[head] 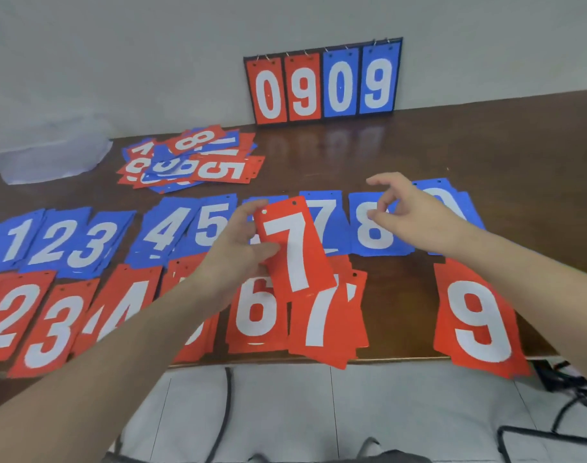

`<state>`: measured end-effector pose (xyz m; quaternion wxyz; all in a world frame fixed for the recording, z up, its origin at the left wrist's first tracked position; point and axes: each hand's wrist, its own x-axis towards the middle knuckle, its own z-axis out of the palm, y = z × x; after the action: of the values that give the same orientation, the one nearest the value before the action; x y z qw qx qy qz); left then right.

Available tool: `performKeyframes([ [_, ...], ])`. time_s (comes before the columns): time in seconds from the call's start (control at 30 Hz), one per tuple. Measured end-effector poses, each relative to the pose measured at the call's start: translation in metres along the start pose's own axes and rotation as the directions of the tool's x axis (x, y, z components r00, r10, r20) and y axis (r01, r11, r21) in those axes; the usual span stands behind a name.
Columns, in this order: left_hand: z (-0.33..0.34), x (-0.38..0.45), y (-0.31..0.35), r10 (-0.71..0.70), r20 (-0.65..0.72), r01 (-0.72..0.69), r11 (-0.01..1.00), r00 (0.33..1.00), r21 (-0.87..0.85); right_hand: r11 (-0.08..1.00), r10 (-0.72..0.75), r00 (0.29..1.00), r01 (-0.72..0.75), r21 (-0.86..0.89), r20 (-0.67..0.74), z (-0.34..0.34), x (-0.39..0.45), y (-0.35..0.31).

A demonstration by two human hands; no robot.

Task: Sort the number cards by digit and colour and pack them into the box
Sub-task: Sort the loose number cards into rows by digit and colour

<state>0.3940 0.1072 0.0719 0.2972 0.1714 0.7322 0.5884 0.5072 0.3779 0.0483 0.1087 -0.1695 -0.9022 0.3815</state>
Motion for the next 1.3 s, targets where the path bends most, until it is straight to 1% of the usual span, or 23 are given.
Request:
performKeyframes([
  [0.07,0.005,-0.002,0.000,-0.028,0.040,0.027,0.999,0.999,0.033,1.000,0.000,1.000,0.000,0.018,-0.001,-0.003,0.000,0.007],
  [0.17,0.009,-0.006,-0.004,-0.056,0.088,0.044,0.991,0.995,0.127,0.999,-0.007,1.000,0.006,0.040,0.005,-0.007,0.001,0.013],
  [0.23,0.014,-0.007,-0.009,-0.059,0.076,0.042,0.977,0.995,0.209,0.998,-0.021,1.000,0.020,0.055,0.022,-0.006,0.002,0.015],
  [0.33,0.025,-0.001,-0.014,-0.013,0.051,-0.006,0.931,0.999,0.366,0.998,-0.031,0.998,0.028,0.062,0.050,-0.002,0.005,0.015],
  [0.43,0.036,0.006,-0.015,0.051,0.038,-0.064,0.819,0.998,0.570,0.996,-0.045,0.995,0.039,0.075,0.084,0.003,0.009,0.012],
  [0.53,0.041,0.009,-0.020,0.102,0.027,-0.086,0.638,0.994,0.765,0.994,-0.069,0.990,0.057,0.098,0.123,0.008,0.015,0.010],
  [0.6,0.042,0.010,-0.023,0.170,0.008,-0.096,0.518,0.985,0.850,0.993,-0.083,0.987,0.070,0.097,0.137,0.011,0.020,0.009],
  [0.63,0.041,0.010,-0.023,0.202,-0.009,-0.093,0.492,0.979,0.866,0.992,-0.092,0.986,0.078,0.102,0.141,0.013,0.023,0.008],
  [0.8,0.017,0.010,-0.021,0.284,-0.097,-0.072,0.530,0.954,0.845,0.985,-0.140,0.974,0.119,0.128,0.176,0.025,0.037,-0.001],
  [0.93,-0.016,0.015,-0.020,0.291,-0.125,-0.049,0.526,0.948,0.849,0.982,-0.152,0.970,0.126,0.142,0.192,0.036,0.052,-0.014],
  [1.07,-0.059,0.033,-0.022,0.308,-0.153,-0.047,0.554,0.939,0.831,0.985,-0.143,0.970,0.120,0.127,0.198,0.051,0.072,-0.029],
  [1.3,-0.147,0.085,-0.019,0.292,-0.176,-0.046,0.620,0.940,0.783,0.993,-0.115,0.965,0.120,-0.004,0.237,0.078,0.122,-0.076],
])
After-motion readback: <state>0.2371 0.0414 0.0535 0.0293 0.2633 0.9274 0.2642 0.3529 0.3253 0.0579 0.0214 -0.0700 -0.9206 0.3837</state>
